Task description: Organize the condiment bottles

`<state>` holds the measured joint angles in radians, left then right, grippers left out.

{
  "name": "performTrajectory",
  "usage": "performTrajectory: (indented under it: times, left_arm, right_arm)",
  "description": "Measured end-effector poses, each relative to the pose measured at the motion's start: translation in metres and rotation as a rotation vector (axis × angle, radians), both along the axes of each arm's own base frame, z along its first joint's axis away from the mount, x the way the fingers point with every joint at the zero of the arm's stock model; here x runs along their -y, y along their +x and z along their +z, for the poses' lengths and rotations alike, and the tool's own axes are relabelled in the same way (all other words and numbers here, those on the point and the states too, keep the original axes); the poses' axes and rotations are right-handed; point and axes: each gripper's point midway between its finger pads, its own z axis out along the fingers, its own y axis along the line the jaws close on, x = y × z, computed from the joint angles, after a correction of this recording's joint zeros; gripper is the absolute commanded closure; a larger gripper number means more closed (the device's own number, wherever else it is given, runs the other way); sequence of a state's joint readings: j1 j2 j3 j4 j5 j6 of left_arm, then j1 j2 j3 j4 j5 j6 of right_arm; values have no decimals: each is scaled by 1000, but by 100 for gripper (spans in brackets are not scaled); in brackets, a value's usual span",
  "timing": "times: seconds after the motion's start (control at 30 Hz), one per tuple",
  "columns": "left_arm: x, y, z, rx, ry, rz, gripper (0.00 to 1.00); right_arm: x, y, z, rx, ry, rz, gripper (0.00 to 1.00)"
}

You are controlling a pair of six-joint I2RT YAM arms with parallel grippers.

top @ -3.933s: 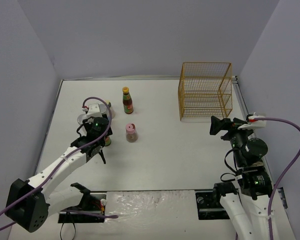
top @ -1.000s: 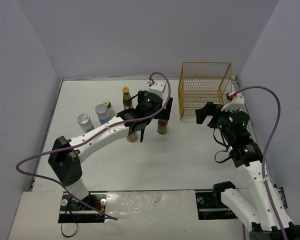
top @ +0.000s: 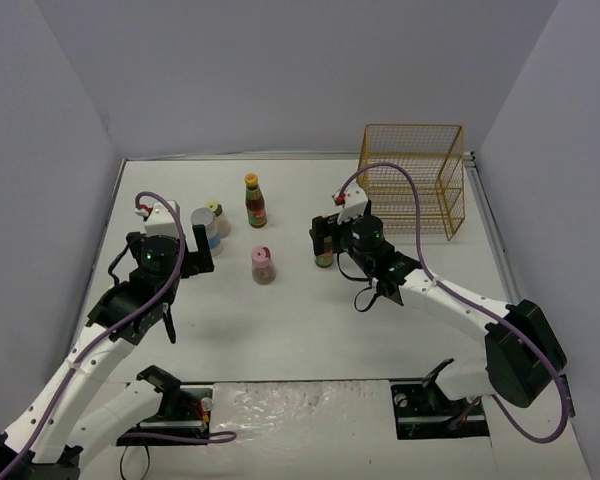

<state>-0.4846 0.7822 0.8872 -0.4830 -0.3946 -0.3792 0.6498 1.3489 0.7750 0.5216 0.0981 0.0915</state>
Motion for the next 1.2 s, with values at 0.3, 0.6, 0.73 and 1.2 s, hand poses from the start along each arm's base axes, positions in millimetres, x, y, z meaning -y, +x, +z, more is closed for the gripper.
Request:
performTrajectory:
  times: [0.3,0.6,0.73,1.2]
  left_arm:
    - [-10,-5,-3,6,9,23,3]
    - [-18,-5,-5,3,8,47,3]
    - [-20,-5,-5,2,7,53,3]
    - [-18,-4,-7,-4,4,46,3]
  right_arm:
    - [-5,12,-30,-27,-36,-14,36]
    - [-6,19,-32,-4,-35,-28,76]
    - [-6,19,-31,-1,-39,-28,97]
    - [-4,44,72,26,-99,-2,100]
